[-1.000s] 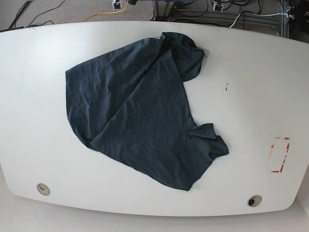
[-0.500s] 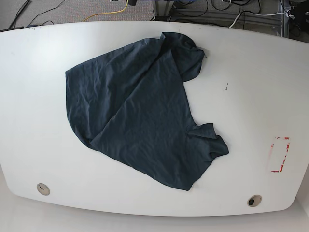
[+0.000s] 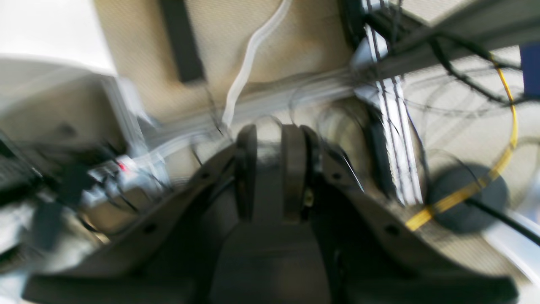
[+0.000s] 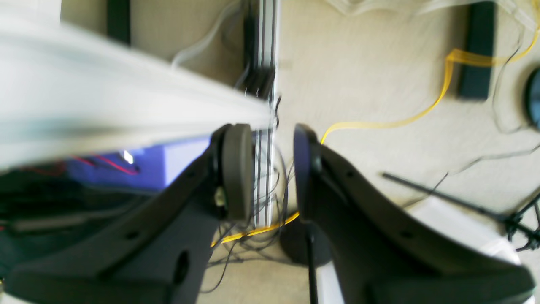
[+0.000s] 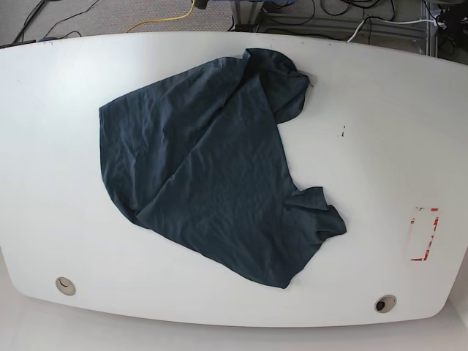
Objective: Layout the t-shirt on the table in an organized manner, then fold the t-shirt properly
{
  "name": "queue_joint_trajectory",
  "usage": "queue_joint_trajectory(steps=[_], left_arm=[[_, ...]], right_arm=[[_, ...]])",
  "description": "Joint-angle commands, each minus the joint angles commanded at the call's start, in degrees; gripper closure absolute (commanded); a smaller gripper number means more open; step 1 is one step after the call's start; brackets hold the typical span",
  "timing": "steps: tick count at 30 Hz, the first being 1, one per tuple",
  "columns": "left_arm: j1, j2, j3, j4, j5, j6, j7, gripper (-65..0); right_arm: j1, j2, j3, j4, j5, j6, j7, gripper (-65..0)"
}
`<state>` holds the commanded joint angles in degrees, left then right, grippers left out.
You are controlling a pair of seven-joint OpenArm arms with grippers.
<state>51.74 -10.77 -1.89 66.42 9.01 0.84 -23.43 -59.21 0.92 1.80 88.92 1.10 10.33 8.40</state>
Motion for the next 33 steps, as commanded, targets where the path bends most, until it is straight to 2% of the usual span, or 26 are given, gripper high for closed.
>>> queue_joint_trajectory(steps=[10, 14, 23, 28, 33], left_arm=[[9.2, -4.4, -0.1, 14.3, -7.6, 0.0, 0.2, -9.0], [13.0, -7.8, -0.1, 20.1, -10.9, 0.0, 0.2, -9.0], [17.8, -12.9, -0.2, 29.5, -18.2, 0.0, 0.2, -9.0], [20.0, -14.9, -1.8, 34.7, -19.2, 0.0, 0.2, -9.0], [20.2, -14.7, -3.2, 38.1, -19.2, 0.0, 0.2, -9.2]], right_arm=[[-7.5, -0.1, 0.1, 11.0, 0.1, 0.00, 0.0, -16.5], [-10.8, -0.1, 0.1, 15.8, 0.4, -0.09, 0.0, -16.5], [-15.3, -0.2, 0.1, 23.7, 0.3, -0.09, 0.0, -16.5], [-15.8, -0.2, 0.1, 25.9, 0.2, -0.09, 0.0, -16.5], [-14.8, -0.2, 0.1, 26.6, 0.2, -0.09, 0.1, -16.5]])
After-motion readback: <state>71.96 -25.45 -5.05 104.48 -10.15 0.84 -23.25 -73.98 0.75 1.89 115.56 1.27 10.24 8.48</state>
